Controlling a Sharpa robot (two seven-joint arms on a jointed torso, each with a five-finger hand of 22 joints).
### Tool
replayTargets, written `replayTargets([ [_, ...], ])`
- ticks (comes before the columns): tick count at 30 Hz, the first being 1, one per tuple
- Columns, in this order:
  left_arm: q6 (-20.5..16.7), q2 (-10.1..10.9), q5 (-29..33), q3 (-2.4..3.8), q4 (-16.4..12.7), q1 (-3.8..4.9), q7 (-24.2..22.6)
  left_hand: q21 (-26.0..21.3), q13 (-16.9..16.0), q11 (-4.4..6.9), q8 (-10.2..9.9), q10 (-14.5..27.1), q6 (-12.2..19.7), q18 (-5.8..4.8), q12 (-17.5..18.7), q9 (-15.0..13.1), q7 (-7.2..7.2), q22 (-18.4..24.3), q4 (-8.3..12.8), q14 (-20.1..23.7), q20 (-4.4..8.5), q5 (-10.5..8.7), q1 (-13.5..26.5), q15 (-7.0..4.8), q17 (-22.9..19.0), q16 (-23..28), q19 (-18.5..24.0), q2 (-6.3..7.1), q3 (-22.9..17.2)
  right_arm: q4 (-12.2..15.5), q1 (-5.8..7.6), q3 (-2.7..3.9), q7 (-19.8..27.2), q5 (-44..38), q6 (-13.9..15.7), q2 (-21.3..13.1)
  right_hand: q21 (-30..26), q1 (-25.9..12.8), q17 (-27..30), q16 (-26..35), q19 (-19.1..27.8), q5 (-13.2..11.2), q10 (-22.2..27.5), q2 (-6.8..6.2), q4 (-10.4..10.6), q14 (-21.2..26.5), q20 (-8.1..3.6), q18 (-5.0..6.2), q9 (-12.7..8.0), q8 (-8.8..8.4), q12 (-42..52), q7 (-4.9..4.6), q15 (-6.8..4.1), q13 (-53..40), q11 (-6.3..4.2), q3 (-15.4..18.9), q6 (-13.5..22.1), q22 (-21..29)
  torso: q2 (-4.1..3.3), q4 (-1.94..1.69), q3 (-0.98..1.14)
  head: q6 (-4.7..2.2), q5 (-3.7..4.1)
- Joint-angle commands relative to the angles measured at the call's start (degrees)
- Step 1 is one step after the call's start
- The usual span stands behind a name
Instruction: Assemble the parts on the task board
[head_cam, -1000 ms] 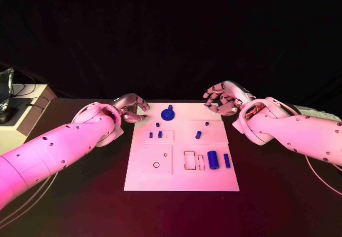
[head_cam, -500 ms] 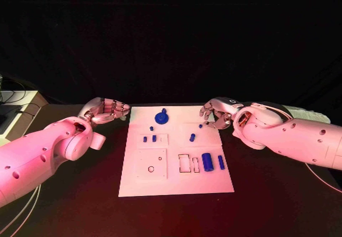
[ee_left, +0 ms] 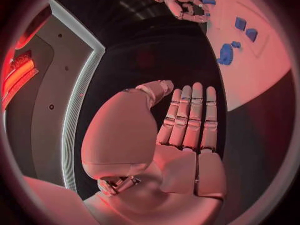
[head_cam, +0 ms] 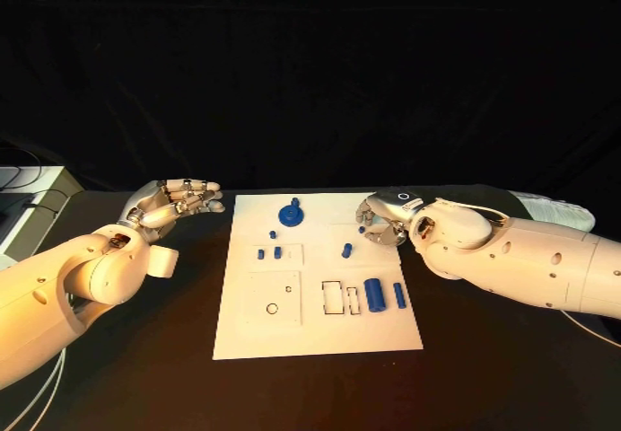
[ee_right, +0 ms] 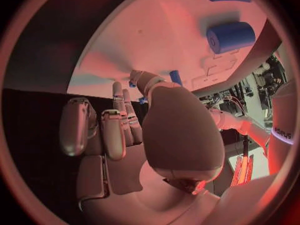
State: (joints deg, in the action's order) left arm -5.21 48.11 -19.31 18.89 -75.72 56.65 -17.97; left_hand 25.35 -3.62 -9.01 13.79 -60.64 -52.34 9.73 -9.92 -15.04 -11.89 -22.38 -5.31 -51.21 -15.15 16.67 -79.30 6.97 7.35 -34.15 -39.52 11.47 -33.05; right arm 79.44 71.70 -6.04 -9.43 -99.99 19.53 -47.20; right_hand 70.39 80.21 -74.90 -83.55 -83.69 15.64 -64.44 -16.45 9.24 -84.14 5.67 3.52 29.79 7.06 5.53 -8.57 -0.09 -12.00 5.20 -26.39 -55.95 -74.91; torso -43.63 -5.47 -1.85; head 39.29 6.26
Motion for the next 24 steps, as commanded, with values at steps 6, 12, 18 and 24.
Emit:
replayTargets([
  [6,0.7,0.4,2.7,0.16,-0.7,-0.13,-2.0,-0.6,-0.1,-0.15,0.1,-0.4,0.2,0.73,0.6,0.2,-0.42,0.3,-0.1,-0.5,0.10,-0.17,-0.1,-0.08,0.2,0.7,-0.7,0.28,0.3,-0.1,-0.33,-0.08,-0.7,-1.9,-0.7,0.9,0.0,0.7,0.0,0.4,-0.4,-3.9,-2.2,0.84,0.8,-2.7,-0.01,0.49,-0.5,0.03,-0.6,0.29,0.11,1.6,-0.47,-3.2,-1.8,-4.0,-0.14,-0.06,0.09,0.43,-0.03],
  [12,0.3,0.6,2.5,0.17,-0.7,-0.15,-1.0,-1.0,-0.1,-0.39,0.0,-0.3,0.5,0.73,1.0,0.4,-0.83,0.6,0.1,-0.6,0.15,-0.16,-0.2,0.02,0.4,1.1,-1.2,0.34,0.4,0.0,-0.56,-0.10,-0.4,-1.5,-1.5,1.1,0.4,1.1,0.2,0.4,-0.7,-3.4,-4.9,1.56,0.5,-2.7,-0.43,0.39,-0.4,0.86,-0.7,0.94,-0.42,2.7,-1.07,-6.6,-4.3,-4.3,-0.09,-0.01,0.20,0.79,-0.13],
  [18,0.1,0.8,2.2,0.18,-0.8,-0.22,-0.4,-1.1,-0.1,-0.46,0.1,-0.3,0.4,0.72,1.1,0.4,-0.94,0.7,0.1,-0.7,0.17,-0.17,-0.3,0.06,0.5,1.2,-1.4,0.35,0.4,0.0,-0.76,-0.11,-0.2,-1.6,-2.3,1.2,1.1,1.6,0.2,0.4,-1.0,-2.2,-7.4,2.87,-0.9,-2.7,-0.96,0.25,0.3,2.05,-0.8,1.55,-1.01,3.2,-1.79,-8.3,-6.6,-4.8,-0.06,0.04,0.17,1.01,-0.09],
  [24,0.0,0.8,2.1,0.18,-0.8,-0.25,-0.2,-1.2,-0.1,-0.48,0.1,-0.2,0.4,0.71,1.2,0.4,-0.95,0.8,0.1,-0.7,0.17,-0.18,-0.3,0.08,0.5,1.2,-1.4,0.38,0.5,0.2,-0.91,-0.11,-0.2,-2.0,-2.8,1.3,1.2,1.8,0.4,0.4,-1.0,-2.4,-8.5,3.69,-2.3,-2.7,-1.24,0.22,0.9,2.71,-1.2,1.78,-1.29,3.5,-2.08,-9.4,-7.5,-4.9,-0.02,-0.05,0.13,1.16,0.04],
])
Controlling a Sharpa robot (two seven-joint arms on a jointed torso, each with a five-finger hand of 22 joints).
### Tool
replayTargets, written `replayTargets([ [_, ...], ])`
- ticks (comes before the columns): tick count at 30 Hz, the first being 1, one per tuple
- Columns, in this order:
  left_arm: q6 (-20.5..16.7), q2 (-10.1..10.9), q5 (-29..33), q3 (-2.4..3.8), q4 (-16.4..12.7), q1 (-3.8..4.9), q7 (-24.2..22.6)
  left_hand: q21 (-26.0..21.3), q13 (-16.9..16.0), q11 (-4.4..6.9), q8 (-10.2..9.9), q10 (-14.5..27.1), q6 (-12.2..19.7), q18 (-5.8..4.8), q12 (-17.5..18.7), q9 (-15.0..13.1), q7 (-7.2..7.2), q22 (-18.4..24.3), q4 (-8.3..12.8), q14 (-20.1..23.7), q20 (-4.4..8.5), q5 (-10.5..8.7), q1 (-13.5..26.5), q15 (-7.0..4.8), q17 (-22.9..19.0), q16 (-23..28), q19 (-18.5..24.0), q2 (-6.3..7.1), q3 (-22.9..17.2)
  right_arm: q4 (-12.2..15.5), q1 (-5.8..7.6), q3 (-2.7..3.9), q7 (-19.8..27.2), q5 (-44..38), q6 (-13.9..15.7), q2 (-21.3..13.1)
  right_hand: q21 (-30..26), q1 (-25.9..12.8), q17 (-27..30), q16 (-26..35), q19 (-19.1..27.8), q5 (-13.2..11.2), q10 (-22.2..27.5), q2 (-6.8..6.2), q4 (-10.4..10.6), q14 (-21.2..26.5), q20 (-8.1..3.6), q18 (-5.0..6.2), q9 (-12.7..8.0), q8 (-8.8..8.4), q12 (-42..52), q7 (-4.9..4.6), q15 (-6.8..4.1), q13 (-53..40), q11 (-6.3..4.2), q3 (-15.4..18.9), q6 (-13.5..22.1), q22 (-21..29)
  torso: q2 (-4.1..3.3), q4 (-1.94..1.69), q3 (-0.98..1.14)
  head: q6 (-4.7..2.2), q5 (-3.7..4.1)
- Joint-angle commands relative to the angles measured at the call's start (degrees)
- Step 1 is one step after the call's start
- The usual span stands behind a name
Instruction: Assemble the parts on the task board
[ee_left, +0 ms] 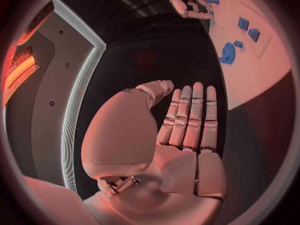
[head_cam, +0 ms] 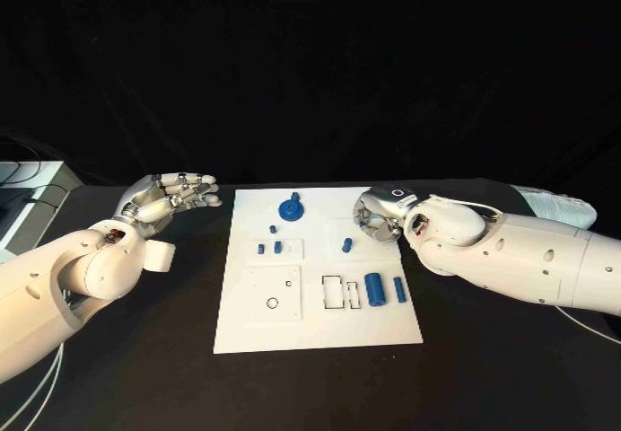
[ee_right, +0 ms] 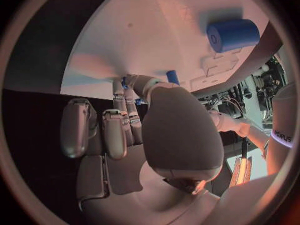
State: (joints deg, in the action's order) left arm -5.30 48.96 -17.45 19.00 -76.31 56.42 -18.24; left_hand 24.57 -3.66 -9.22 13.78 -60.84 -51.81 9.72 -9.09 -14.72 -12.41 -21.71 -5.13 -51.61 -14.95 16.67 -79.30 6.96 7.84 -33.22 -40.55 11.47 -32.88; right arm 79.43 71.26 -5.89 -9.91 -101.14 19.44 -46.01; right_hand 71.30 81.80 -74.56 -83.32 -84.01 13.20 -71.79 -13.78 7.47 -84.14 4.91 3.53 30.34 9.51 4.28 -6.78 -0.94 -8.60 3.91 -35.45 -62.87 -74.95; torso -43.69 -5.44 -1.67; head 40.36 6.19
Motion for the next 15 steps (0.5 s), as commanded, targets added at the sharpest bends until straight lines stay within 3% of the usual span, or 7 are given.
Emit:
replayTargets([
  [1,0.1,0.0,0.2,0.06,-0.2,-0.02,0.1,-0.5,-0.1,-0.28,0.1,0.0,-0.2,0.72,0.4,0.1,-0.43,0.1,0.0,-0.2,-0.02,-0.17,-0.4,0.10,0.1,0.4,-0.4,0.39,0.3,0.3,-0.49,-0.26,0.1,-1.1,-2.8,0.1,0.4,0.3,0.1,0.2,-0.7,0.1,-1.4,1.14,-0.8,-2.7,-0.53,0.20,0.4,0.34,-0.1,0.01,-0.48,0.2,-0.84,-0.6,-0.7,-5.0,0.05,-0.06,-0.05,0.09,0.11],
  [7,-0.1,0.0,0.1,0.07,-0.1,-0.04,0.2,-0.5,-0.1,-0.29,0.1,0.0,-0.2,0.71,0.5,0.1,-0.43,0.2,0.1,-0.2,-0.02,-0.17,-0.4,0.10,0.1,0.4,-0.5,0.39,0.3,0.5,-0.61,-0.26,-1.3,-2.4,-1.8,0.1,0.7,0.6,0.1,0.2,-0.9,-0.3,-2.0,1.47,-2.5,-2.7,-0.72,0.13,0.8,0.59,-0.4,0.04,-0.59,0.5,-0.92,-2.1,-0.9,-5.2,0.08,-0.01,-0.07,0.10,0.21],
  [15,-0.2,-0.1,0.1,0.07,0.0,-0.09,0.1,-0.7,0.0,-0.36,0.2,0.1,-0.1,0.69,0.7,0.1,-0.47,0.3,0.2,-0.2,0.00,-0.17,-0.5,0.16,0.2,0.7,-0.6,0.46,0.4,1.5,-0.73,-0.24,-2.8,-3.5,3.8,-0.5,1.8,0.3,0.0,0.1,-1.2,-1.3,-2.6,1.69,-3.5,-2.8,-0.77,-0.09,1.0,0.73,-0.5,0.10,-0.66,0.7,-1.00,-3.4,-1.1,-5.9,0.12,-0.08,-0.07,-0.06,0.45],
])
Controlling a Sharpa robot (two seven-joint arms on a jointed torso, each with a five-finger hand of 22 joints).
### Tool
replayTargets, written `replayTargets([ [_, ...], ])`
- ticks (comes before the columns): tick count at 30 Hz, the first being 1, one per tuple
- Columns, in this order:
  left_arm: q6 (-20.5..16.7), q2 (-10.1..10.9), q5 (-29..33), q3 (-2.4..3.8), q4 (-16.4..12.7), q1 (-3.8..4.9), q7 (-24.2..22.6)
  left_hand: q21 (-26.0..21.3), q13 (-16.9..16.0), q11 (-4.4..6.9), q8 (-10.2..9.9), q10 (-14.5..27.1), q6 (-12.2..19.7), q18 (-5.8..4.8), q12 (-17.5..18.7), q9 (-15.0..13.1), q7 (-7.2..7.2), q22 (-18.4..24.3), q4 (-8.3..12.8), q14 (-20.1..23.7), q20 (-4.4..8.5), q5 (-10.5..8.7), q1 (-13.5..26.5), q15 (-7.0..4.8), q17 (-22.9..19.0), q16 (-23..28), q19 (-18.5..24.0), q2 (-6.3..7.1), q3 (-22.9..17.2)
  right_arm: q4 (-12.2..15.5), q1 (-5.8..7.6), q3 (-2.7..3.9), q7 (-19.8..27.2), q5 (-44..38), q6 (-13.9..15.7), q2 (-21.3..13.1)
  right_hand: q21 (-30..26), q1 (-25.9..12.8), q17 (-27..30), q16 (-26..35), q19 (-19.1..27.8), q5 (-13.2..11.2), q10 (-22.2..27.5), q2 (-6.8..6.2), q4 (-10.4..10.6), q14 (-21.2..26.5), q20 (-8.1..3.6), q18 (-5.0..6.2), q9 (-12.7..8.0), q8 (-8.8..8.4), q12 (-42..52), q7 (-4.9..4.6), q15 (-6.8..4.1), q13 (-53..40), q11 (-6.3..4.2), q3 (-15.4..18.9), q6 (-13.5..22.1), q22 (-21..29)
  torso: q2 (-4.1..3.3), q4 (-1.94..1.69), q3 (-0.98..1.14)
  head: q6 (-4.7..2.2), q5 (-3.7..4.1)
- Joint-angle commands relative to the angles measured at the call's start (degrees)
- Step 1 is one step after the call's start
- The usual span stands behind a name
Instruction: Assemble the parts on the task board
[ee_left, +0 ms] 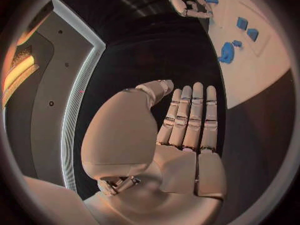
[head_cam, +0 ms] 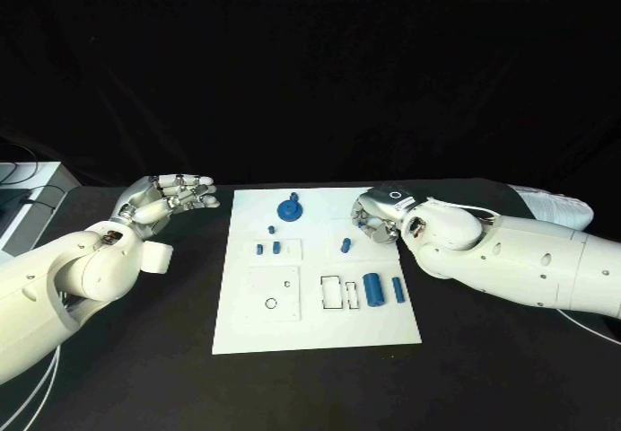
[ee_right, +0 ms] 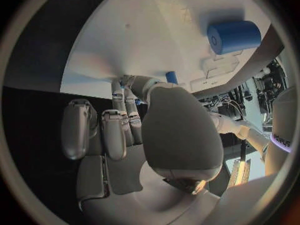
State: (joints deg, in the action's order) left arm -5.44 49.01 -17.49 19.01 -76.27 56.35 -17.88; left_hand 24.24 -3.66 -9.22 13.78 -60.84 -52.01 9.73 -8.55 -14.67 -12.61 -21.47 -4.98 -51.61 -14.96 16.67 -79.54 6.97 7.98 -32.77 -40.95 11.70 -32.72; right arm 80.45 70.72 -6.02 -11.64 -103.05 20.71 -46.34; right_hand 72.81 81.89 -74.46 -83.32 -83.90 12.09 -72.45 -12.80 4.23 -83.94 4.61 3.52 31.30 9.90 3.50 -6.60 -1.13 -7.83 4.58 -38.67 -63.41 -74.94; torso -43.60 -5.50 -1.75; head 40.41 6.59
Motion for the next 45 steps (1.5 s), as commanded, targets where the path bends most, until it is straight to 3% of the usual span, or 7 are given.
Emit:
replayTargets([
  [1,-0.1,-0.1,0.1,0.06,-0.1,-0.03,-0.3,-0.5,0.0,-0.40,0.2,0.2,0.2,0.68,0.3,0.1,-0.30,0.1,0.0,-0.2,0.01,-0.18,-0.2,0.18,0.1,0.3,-0.3,0.27,0.3,0.7,-0.20,-0.09,-1.1,-1.6,3.3,-0.3,0.4,0.2,-0.1,0.1,-1.3,-0.3,-2.0,0.69,-0.3,-3.0,-0.48,-0.10,0.1,0.36,0.3,-0.07,-0.47,-0.1,-1.69,-0.2,-0.6,-6.0,0.03,-0.02,0.01,-0.10,0.05],
  [11,-0.4,-0.3,0.1,0.06,0.2,-0.28,-0.5,-1.2,-0.1,-0.51,0.1,0.3,0.4,0.58,0.6,0.3,-0.39,0.6,-0.1,-0.2,-0.11,-0.12,0.1,0.29,0.4,0.6,-0.3,0.73,0.7,4.1,0.05,0.65,0.0,1.5,8.4,-2.5,1.3,-0.1,-0.2,0.0,-1.6,-0.5,-2.3,0.60,-0.5,-3.0,-0.49,-0.28,0.2,0.47,0.3,-0.02,-0.50,0.0,-1.74,-0.5,-0.8,-6.5,0.15,0.10,0.04,-0.54,0.01],
  [23,-0.9,-0.8,0.2,0.06,0.7,-0.58,-0.5,-1.6,-0.1,-0.54,0.1,0.4,0.5,0.59,0.8,0.3,-0.42,0.9,-0.1,-0.1,-0.16,-0.11,0.2,0.34,0.5,0.8,-0.3,0.94,0.9,10.5,1.14,1.54,1.1,6.2,9.2,-4.8,1.6,-0.2,-0.3,0.0,-1.7,-0.7,-2.4,0.52,-0.7,-3.0,-0.52,-0.34,0.2,0.53,0.3,0.00,-0.52,0.0,-1.77,-0.6,-0.9,-6.7,0.59,0.32,-0.04,-0.65,-0.41],
  [30,-2.2,-1.2,0.6,0.04,0.4,-1.03,-0.7,-1.9,-0.1,-0.60,0.1,0.4,0.6,0.61,0.9,0.4,-0.49,1.1,-0.3,-0.1,-0.21,-0.12,0.5,0.39,0.7,1.0,-0.5,1.02,1.2,13.8,0.39,0.99,1.2,5.6,8.2,-3.5,1.6,-0.2,-0.3,0.0,-1.7,-0.7,-2.5,0.51,-0.7,-3.1,-0.54,-0.33,0.3,0.54,0.3,0.00,-0.52,0.1,-1.77,-0.6,-0.9,-6.7,0.91,0.39,-0.21,-0.42,-1.42],
  [34,-3.2,-1.3,1.0,0.04,-0.2,-1.41,-1.3,-2.0,-0.1,-0.60,0.2,0.4,0.6,0.62,0.9,0.4,-0.50,1.2,-0.3,-0.1,-0.22,-0.13,0.5,0.40,0.7,1.0,-0.5,1.06,1.2,15.4,-0.52,0.41,0.6,3.0,7.0,-2.1,1.4,-0.2,-0.2,0.0,-1.6,-0.7,-2.5,0.51,-0.7,-3.0,-0.54,-0.30,0.3,0.53,0.3,0.00,-0.52,0.1,-1.77,-0.6,-0.9,-6.6,1.25,0.26,-0.41,0.17,-2.37],
  [37,-3.8,-1.5,1.2,0.03,-0.5,-1.52,-1.6,-2.0,-0.1,-0.60,0.2,0.4,0.6,0.62,0.9,0.4,-0.50,1.2,-0.3,-0.1,-0.22,-0.13,0.5,0.40,0.7,1.0,-0.5,1.06,1.2,15.8,-1.25,0.04,0.2,1.4,6.3,-0.9,1.4,-0.3,-0.2,0.0,-1.6,-0.7,-2.5,0.51,-0.7,-3.0,-0.54,-0.29,0.3,0.53,0.3,0.00,-0.52,0.1,-1.77,-0.6,-0.9,-6.6,1.46,0.22,-0.52,0.40,-2.98],
  [45,-4.9,-2.1,1.6,0.01,-0.7,-1.66,-2.8,-2.2,-0.2,-0.57,0.2,0.3,0.6,0.64,0.9,0.5,-0.48,1.3,-0.4,0.0,-0.25,-0.07,0.5,0.40,0.8,1.2,-0.6,0.95,1.3,15.4,-3.99,-0.72,-0.6,-0.5,4.4,3.1,0.9,-0.4,0.1,0.1,-1.5,-0.8,-2.4,0.51,-0.8,-3.0,-0.55,-0.20,0.3,0.51,0.2,-0.02,-0.52,0.1,-1.74,-0.7,-0.8,-6.4,1.96,0.42,-0.77,0.79,-3.70],
])
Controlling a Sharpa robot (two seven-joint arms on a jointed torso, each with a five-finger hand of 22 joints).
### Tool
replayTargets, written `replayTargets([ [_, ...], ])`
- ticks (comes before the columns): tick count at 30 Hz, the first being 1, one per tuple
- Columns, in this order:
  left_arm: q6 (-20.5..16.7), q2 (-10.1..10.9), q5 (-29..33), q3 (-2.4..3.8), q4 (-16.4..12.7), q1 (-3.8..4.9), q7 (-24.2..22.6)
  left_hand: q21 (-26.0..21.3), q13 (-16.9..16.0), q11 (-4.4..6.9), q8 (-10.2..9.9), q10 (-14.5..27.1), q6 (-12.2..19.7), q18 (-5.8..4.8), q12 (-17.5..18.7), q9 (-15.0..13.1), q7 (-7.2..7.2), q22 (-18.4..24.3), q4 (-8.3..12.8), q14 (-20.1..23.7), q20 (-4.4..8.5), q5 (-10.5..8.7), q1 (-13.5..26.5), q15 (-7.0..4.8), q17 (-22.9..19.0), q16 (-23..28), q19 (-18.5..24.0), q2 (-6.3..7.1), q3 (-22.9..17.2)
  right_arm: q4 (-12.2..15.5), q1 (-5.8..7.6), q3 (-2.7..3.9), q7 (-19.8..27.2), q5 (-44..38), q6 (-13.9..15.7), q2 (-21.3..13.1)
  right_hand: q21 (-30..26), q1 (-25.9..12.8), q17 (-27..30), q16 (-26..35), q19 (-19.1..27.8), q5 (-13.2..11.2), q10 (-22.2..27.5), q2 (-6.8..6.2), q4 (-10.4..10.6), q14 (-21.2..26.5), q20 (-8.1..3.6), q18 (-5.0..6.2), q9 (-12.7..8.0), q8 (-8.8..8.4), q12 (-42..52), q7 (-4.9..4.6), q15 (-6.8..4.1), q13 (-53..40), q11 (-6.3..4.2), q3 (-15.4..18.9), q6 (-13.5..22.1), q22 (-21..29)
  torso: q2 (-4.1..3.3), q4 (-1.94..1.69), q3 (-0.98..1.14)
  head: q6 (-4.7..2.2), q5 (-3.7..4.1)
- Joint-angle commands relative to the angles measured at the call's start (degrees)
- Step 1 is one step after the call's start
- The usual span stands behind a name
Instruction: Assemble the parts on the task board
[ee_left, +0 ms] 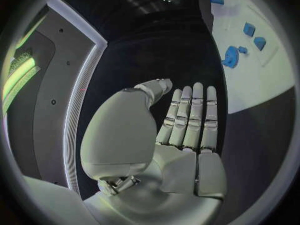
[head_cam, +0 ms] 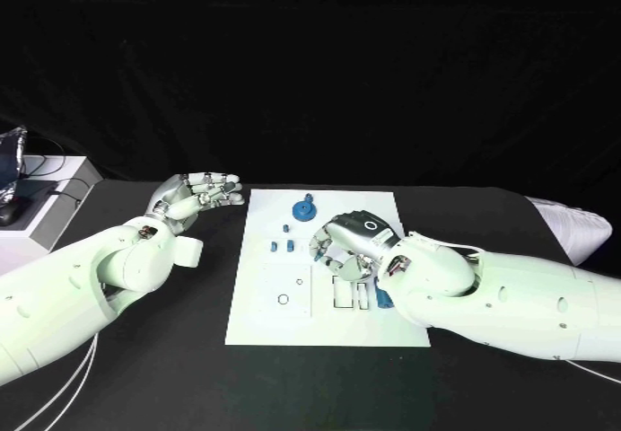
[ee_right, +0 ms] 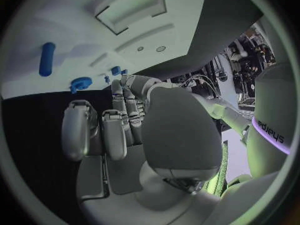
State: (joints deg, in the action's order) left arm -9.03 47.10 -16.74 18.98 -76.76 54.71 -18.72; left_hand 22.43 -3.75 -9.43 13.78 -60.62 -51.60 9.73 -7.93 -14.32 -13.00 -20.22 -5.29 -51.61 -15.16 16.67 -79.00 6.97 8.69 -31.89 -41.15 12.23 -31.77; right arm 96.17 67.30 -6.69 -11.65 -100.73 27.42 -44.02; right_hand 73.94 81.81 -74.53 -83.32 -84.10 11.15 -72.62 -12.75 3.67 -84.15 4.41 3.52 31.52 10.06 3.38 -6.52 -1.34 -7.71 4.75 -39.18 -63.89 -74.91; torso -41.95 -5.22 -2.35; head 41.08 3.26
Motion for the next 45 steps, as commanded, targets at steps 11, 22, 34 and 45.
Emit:
replayTargets([
  [11,-2.7,-0.7,1.4,0.01,-1.1,-0.23,-2.8,-0.5,-0.1,-0.36,0.3,0.0,0.1,0.66,0.3,0.1,-0.08,0.2,-0.1,0.1,-0.06,-0.04,-0.1,0.42,0.1,0.5,-0.5,0.40,0.3,-3.5,-2.74,-0.40,-1.8,-4.1,-4.7,5.3,-0.5,-0.3,0.3,0.2,-1.2,0.2,-2.2,0.49,-0.2,-2.7,-0.36,-0.14,0.1,0.35,0.3,-0.12,-0.32,0.0,-1.90,-0.3,-0.3,-6.2,0.38,0.26,-0.33,0.58,-1.14],
  [22,-3.1,-0.4,1.7,0.01,-1.8,-0.40,-2.9,-0.5,-0.1,-0.36,0.3,0.0,0.1,0.66,0.3,0.1,-0.08,0.2,-0.1,0.1,-0.06,-0.04,-0.1,0.42,0.1,0.5,-0.5,0.40,0.3,-5.3,-3.64,-0.57,-2.5,-4.9,-5.3,7.5,-0.6,-0.4,0.4,0.2,-1.2,0.2,-2.2,0.49,-0.3,-2.7,-0.35,-0.12,0.1,0.34,0.3,-0.14,-0.32,0.1,-1.89,-0.3,-0.3,-6.2,0.27,0.17,-0.35,1.24,-1.76],
  [34,-3.1,0.0,1.7,0.01,-2.0,-0.41,-2.7,-0.5,-0.1,-0.36,0.3,0.0,0.1,0.66,0.3,0.1,-0.08,0.2,-0.1,0.1,-0.06,-0.04,-0.1,0.42,0.1,0.5,-0.5,0.40,0.3,-5.1,-3.90,-0.60,-2.7,-5.6,-5.0,8.0,-0.6,-0.4,0.3,0.2,-1.2,0.2,-2.2,0.50,-0.3,-2.7,-0.36,-0.13,0.1,0.33,0.3,-0.15,-0.32,0.1,-1.88,-0.4,-0.3,-6.2,0.39,0.25,-0.32,1.89,-2.21],
  [45,-3.0,0.2,1.7,0.01,-2.1,-0.41,-2.4,-0.7,-0.1,-0.36,0.3,0.0,0.1,0.67,0.3,0.2,-0.07,0.3,-0.1,0.2,-0.08,-0.03,-0.2,0.44,0.2,0.7,-0.7,0.36,0.4,-5.3,-3.92,-0.61,-2.8,-5.9,-7.3,8.4,-0.5,-0.5,0.3,0.2,-1.2,0.2,-2.2,0.47,-0.4,-2.7,-0.37,-0.14,0.1,0.31,0.3,-0.19,-0.31,0.1,-1.87,-0.4,-0.3,-6.2,0.37,0.30,-0.34,2.13,-2.35],
])
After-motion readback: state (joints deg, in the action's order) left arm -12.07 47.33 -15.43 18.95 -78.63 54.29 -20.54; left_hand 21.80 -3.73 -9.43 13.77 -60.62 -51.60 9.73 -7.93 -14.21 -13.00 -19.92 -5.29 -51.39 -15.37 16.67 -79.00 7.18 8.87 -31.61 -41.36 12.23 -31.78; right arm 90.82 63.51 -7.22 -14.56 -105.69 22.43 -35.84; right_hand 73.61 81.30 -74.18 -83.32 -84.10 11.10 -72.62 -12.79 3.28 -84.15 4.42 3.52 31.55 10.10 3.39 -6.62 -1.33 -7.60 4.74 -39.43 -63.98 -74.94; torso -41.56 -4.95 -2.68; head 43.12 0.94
